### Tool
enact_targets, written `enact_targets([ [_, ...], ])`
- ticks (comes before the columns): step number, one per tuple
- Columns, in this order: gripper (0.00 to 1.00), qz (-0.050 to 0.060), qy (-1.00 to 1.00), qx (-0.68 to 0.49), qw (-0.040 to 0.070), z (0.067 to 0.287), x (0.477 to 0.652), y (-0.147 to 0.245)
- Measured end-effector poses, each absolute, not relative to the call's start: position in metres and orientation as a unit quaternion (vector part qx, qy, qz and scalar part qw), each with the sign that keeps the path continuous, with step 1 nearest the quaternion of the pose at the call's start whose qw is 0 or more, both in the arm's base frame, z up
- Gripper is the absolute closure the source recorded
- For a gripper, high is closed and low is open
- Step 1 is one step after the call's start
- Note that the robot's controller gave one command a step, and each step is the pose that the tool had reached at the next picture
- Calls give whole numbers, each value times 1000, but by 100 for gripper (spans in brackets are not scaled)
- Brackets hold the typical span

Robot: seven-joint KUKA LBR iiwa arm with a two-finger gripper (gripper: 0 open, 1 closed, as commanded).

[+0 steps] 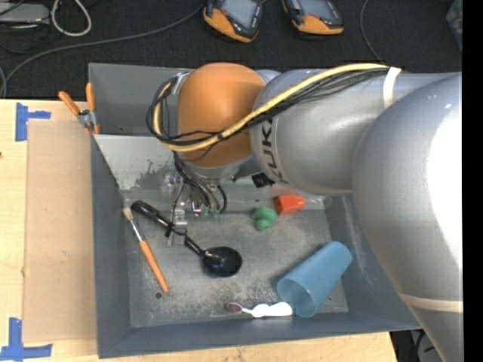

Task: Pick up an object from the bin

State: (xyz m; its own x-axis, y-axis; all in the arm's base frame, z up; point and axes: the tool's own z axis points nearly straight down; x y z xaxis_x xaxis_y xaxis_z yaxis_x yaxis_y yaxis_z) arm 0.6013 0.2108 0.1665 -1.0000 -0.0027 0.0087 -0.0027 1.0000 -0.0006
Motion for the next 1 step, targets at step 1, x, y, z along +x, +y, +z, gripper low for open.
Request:
enact_targets([
  [1,0,0,-1000,-1,1,171,603,210],
])
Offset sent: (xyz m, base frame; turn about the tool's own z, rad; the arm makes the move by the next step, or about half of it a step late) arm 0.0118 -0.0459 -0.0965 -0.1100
